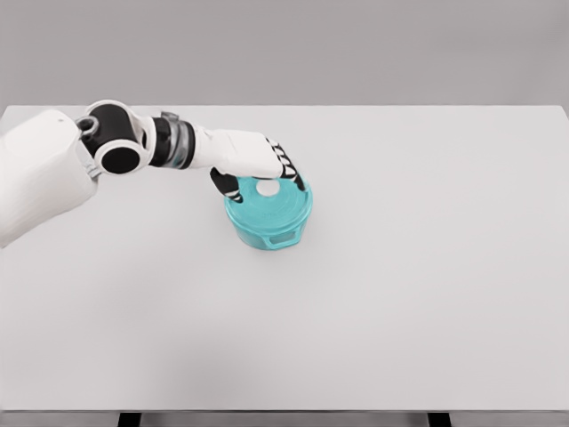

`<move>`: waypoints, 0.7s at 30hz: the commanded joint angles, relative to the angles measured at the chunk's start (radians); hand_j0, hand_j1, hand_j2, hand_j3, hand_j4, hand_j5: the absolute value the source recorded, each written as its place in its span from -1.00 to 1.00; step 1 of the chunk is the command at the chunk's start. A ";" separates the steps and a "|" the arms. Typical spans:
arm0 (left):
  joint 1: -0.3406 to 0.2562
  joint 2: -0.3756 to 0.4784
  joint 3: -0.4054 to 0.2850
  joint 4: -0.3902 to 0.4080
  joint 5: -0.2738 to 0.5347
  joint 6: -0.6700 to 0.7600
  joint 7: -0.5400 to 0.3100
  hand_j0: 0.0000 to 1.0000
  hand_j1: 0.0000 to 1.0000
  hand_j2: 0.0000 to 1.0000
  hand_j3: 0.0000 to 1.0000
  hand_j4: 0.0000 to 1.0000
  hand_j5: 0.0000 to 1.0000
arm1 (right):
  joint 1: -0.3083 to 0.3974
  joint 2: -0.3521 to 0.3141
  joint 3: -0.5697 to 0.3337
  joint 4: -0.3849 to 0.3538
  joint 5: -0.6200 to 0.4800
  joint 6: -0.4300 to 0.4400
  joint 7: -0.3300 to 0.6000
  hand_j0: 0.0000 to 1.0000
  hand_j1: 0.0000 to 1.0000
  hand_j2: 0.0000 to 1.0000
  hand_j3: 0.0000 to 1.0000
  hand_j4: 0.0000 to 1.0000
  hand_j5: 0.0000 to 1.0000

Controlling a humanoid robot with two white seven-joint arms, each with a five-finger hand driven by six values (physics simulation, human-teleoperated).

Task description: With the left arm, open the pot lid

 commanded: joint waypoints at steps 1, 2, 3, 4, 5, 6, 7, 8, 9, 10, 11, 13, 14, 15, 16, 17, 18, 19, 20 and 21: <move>0.000 -0.002 -0.006 0.000 -0.002 0.002 0.000 0.59 0.59 0.59 0.59 0.59 0.59 | -0.002 0.000 0.000 0.001 0.000 0.000 -0.001 1.00 1.00 1.00 1.00 1.00 1.00; 0.000 -0.006 -0.006 0.000 -0.002 0.002 0.000 0.59 0.59 0.59 0.59 0.59 0.59 | -0.002 0.000 0.000 0.001 0.000 0.000 0.001 1.00 1.00 1.00 1.00 1.00 1.00; 0.000 -0.008 -0.006 0.000 -0.002 0.002 0.000 0.59 0.59 0.59 0.59 0.59 0.59 | -0.002 0.000 0.000 0.001 0.000 0.000 0.001 1.00 1.00 1.00 1.00 1.00 1.00; 0.000 -0.011 -0.008 0.000 -0.002 0.002 0.000 0.58 0.58 0.58 0.58 0.58 0.58 | 0.000 0.000 0.000 0.001 0.000 0.000 0.001 1.00 1.00 1.00 1.00 1.00 1.00; 0.000 -0.012 -0.008 0.000 -0.002 0.002 0.000 0.56 0.56 0.56 0.56 0.56 0.56 | -0.002 0.000 0.000 0.001 0.000 0.000 -0.001 1.00 1.00 1.00 1.00 1.00 1.00; 0.000 -0.011 -0.016 0.000 -0.002 0.002 0.000 0.53 0.53 0.53 0.53 0.53 0.53 | 0.000 0.000 0.000 0.001 0.000 0.000 0.001 1.00 1.00 1.00 1.00 1.00 1.00; -0.002 -0.012 -0.016 0.000 -0.002 0.002 0.000 0.52 0.52 0.52 0.52 0.52 0.52 | -0.002 0.000 0.000 0.001 0.000 0.000 -0.001 1.00 1.00 1.00 1.00 1.00 1.00; -0.002 -0.012 -0.016 -0.001 -0.002 0.002 0.000 0.48 0.48 0.48 0.48 0.48 0.48 | 0.000 0.000 0.000 0.001 0.000 -0.002 0.001 1.00 1.00 1.00 1.00 1.00 1.00; -0.005 -0.012 -0.017 -0.001 -0.002 0.002 0.000 0.46 0.46 0.46 0.46 0.46 0.46 | -0.002 0.000 0.000 -0.001 0.000 0.000 0.001 1.00 1.00 1.00 1.00 1.00 1.00; -0.006 -0.011 -0.017 -0.001 -0.002 0.002 0.000 0.39 0.39 0.39 0.39 0.39 0.39 | -0.002 0.000 0.000 0.001 0.000 0.000 0.001 1.00 1.00 1.00 1.00 1.00 1.00; -0.006 -0.011 -0.019 -0.001 -0.002 0.001 0.000 0.33 0.33 0.33 0.33 0.33 0.33 | -0.002 0.000 0.000 0.001 0.000 0.000 0.001 1.00 1.00 1.00 1.00 1.00 1.00; -0.006 -0.011 -0.019 -0.001 -0.002 0.001 0.000 0.27 0.27 0.27 0.27 0.27 0.27 | -0.002 0.000 0.000 -0.001 0.000 -0.002 0.001 1.00 1.00 1.00 1.00 1.00 1.00; -0.006 -0.011 -0.019 -0.001 -0.004 -0.001 0.000 0.21 0.21 0.21 0.21 0.21 0.21 | -0.002 0.000 0.000 0.001 0.000 0.000 -0.001 1.00 1.00 1.00 1.00 1.00 1.00; -0.006 -0.011 -0.020 -0.001 -0.004 -0.001 0.000 0.15 0.15 0.15 0.15 0.15 0.15 | -0.002 0.000 0.000 0.001 0.000 0.000 0.001 1.00 1.00 1.00 1.00 1.00 1.00; -0.006 -0.009 -0.022 -0.001 -0.004 -0.002 0.000 0.08 0.08 0.08 0.08 0.08 0.08 | -0.002 0.000 0.000 0.001 0.000 0.000 0.001 1.00 1.00 1.00 1.00 1.00 1.00; -0.008 -0.009 -0.020 -0.001 -0.004 -0.002 0.000 0.07 0.07 0.07 0.07 0.07 0.07 | 0.000 0.000 0.000 0.001 0.000 0.000 0.001 1.00 1.00 1.00 1.00 1.00 1.00; -0.008 -0.009 -0.020 -0.001 -0.005 -0.002 0.000 0.03 0.03 0.03 0.03 0.03 0.03 | 0.000 0.000 0.000 0.001 0.000 0.000 0.001 1.00 1.00 1.00 1.00 1.00 1.00; -0.008 -0.009 -0.020 -0.001 -0.008 -0.004 0.000 -0.02 -0.02 -0.02 -0.02 -0.02 -0.02 | 0.000 0.000 0.000 0.001 0.000 0.000 0.001 1.00 1.00 1.00 1.00 1.00 1.00; -0.008 -0.006 -0.020 -0.001 -0.010 -0.004 0.000 -0.05 -0.05 -0.05 -0.05 -0.05 -0.05 | 0.000 0.000 0.000 -0.001 0.000 0.000 0.001 1.00 1.00 1.00 1.00 1.00 1.00; -0.008 -0.003 -0.020 -0.001 -0.010 -0.008 0.000 -0.10 -0.10 -0.10 -0.10 -0.10 -0.10 | -0.002 0.000 0.000 0.001 0.000 0.000 0.001 1.00 1.00 1.00 1.00 1.00 1.00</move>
